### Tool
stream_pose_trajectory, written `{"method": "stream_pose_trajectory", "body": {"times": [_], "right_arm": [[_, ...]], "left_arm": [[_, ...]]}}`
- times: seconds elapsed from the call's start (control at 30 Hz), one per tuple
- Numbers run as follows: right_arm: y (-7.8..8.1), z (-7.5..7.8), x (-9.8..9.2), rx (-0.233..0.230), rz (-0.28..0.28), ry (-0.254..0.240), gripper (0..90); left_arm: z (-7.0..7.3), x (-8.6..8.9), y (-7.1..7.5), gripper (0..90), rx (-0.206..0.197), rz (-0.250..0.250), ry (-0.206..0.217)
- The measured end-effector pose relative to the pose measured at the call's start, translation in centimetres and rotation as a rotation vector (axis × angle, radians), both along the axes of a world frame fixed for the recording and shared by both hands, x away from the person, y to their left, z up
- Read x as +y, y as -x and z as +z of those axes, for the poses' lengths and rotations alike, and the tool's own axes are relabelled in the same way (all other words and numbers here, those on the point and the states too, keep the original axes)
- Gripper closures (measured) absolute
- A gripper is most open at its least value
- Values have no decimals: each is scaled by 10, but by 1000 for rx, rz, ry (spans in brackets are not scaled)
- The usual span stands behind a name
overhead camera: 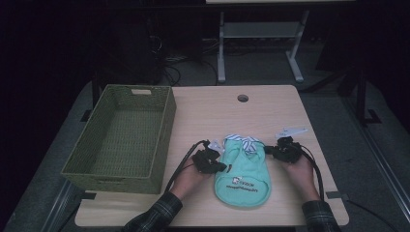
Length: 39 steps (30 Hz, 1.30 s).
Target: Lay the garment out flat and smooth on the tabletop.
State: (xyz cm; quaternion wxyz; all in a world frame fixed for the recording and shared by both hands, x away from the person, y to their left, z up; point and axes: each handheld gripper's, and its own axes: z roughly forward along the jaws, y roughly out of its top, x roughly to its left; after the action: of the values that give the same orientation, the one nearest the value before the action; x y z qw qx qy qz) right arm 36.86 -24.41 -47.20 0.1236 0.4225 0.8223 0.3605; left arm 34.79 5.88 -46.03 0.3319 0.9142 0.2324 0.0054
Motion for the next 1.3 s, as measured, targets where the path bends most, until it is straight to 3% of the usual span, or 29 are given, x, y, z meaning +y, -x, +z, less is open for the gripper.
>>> {"method": "stream_pose_trajectory", "body": {"times": [0.03, 0.13, 0.3, 0.57, 0.67, 0.8, 0.9, 1.0, 1.07, 1.1, 1.3], "right_arm": [[0, 0, 0, -6, -5, 14, 886], [2, 7, -2, -34, -18, -41, 885], [-1, 19, 1, -73, 11, -110, 898], [-14, 6, 23, -28, 57, -63, 899], [-18, 2, 28, -13, 45, -35, 900], [-24, 0, 28, -30, 27, 23, 900], [-29, -2, 24, -18, 18, -18, 900], [-28, -1, 25, -19, 22, -15, 900], [-25, 3, 23, -32, 33, -25, 900], [-24, 5, 22, -37, 35, -35, 900], [-17, 15, 15, -56, 61, -61, 898]], "left_arm": [[0, 0, 0, 892, 0, -1, 1], [0, 0, 0, 892, 0, -1, 1], [0, 0, 0, 892, 0, 1, 1], [0, 0, 0, 892, -1, 2, 4], [-1, 0, 1, 892, -3, 9, 9], [-1, -1, 3, 891, 1, 22, 14], [1, -1, 3, 890, -3, 5, -4], [3, -2, 2, 857, 5, 6, -10], [8, -1, 0, 849, -14, 7, -17], [9, -1, -1, 849, -16, 18, 0], [17, 2, -9, 856, -34, 26, 3]]}}
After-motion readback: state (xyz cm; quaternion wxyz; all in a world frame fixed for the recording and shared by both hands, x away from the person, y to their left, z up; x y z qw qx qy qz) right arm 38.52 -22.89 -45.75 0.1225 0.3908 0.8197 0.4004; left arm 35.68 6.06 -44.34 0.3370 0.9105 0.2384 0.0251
